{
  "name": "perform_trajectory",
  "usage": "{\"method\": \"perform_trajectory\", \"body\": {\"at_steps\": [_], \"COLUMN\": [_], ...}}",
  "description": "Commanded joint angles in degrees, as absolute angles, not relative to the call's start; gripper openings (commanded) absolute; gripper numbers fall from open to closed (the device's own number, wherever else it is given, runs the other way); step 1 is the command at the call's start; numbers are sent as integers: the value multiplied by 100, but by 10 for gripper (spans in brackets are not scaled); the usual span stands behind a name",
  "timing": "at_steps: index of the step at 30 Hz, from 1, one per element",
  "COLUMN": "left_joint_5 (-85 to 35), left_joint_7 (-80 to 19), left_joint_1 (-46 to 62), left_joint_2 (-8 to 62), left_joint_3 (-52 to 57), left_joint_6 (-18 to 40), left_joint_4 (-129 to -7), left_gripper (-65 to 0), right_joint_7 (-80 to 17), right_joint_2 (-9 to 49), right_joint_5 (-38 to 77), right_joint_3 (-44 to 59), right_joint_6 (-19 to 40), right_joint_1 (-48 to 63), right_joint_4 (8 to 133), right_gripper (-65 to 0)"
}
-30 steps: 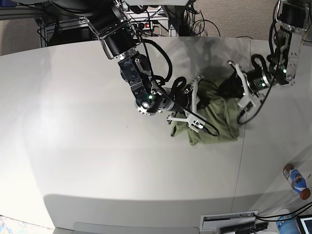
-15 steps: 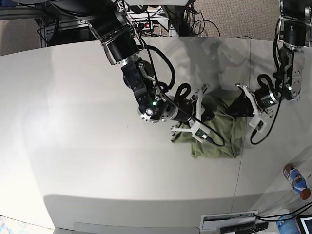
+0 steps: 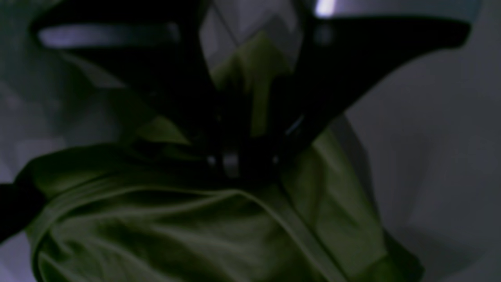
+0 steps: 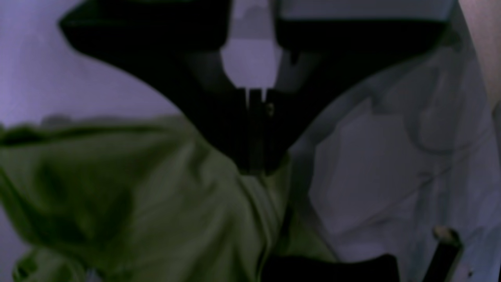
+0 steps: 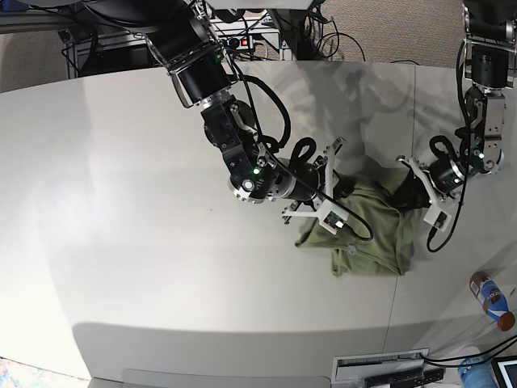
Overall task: Fold the T-shirt properly
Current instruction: 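Drag the shirt with the left gripper toward the bottle and release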
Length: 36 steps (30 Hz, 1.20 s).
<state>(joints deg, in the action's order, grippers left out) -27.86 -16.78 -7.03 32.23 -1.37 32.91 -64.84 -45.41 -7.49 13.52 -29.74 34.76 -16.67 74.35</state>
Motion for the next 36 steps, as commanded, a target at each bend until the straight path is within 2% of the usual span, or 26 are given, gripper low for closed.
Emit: {"method": "perform_trajectory", "body": {"at_steps": [1,4,23,26,29,36], "left_joint_5": [-2285,-2248,-2008,-2025,-2714,-3638], "left_joint_7": [-2119,-2112,-1855,-2025,-2373,-3055], "left_joint_1": [-701,-755,-1817,-1922,-1903,-1848], "left_joint_2": [3334,3334,3336,3376,3542,4141], "left_joint_3": [-123,-123,-123,-121,-121,-121], "left_joint_6": [2928,2799,2832,3100,3581,3610], "left_joint_4": [-6410,-6394,-5282,-5295,-5487,-6176], "left_gripper": [-547,-547,-547,-547,-547,-546], "right_joint_7": [-4434,-4359,-4414,-4431,-4525,-4810], "right_joint_2": [-812,-810,-810,-808,-808,-777], "right_joint_5": [1457,1385,1406,1406,1411,1691], "right_joint_3": [-2967,-2954,-2952,-2952,-2952,-2952], "right_joint_6": [3511,3511,3509,3509,3509,3511], "right_joint_1": [-1811,-1822,-1824,-1822,-1822,-1806], "right_joint_4": [7542,7542,7542,7542,7542,7695], "right_gripper": [-650,-650,-650,-650,-650,-650]}}
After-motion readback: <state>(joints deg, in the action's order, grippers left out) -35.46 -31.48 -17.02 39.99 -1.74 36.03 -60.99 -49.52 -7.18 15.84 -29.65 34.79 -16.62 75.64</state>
